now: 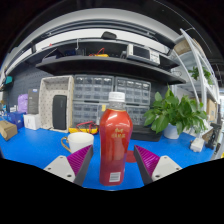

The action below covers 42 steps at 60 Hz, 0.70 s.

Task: Pour water

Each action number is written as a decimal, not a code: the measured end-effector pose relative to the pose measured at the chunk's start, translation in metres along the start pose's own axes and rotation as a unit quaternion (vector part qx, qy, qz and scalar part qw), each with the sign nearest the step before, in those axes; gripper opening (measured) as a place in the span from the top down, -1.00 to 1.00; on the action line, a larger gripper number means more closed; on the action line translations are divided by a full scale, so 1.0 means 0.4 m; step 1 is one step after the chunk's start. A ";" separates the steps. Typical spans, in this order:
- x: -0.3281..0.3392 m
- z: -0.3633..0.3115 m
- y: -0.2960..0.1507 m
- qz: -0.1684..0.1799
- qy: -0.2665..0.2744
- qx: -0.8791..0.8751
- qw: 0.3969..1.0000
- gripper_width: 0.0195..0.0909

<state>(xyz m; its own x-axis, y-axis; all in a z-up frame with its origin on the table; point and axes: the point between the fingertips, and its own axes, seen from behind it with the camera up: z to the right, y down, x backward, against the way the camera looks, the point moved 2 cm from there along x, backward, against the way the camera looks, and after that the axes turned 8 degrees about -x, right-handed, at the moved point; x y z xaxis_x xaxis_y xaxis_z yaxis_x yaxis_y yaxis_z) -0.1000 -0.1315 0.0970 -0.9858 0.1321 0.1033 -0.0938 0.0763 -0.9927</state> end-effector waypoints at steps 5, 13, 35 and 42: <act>-0.038 0.007 -0.005 0.003 0.003 0.006 1.000 -0.56; -0.073 0.003 -0.017 0.011 -0.001 0.005 1.000 -0.19; -0.088 -0.020 -0.015 0.008 -0.033 0.004 0.999 0.80; -0.092 -0.023 -0.014 0.005 -0.038 0.003 0.999 0.80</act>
<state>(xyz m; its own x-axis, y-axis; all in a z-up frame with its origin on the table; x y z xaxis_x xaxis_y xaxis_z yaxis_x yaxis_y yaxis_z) -0.0619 -0.1277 0.0994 -0.9944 0.0577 0.0891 -0.0850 0.0689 -0.9940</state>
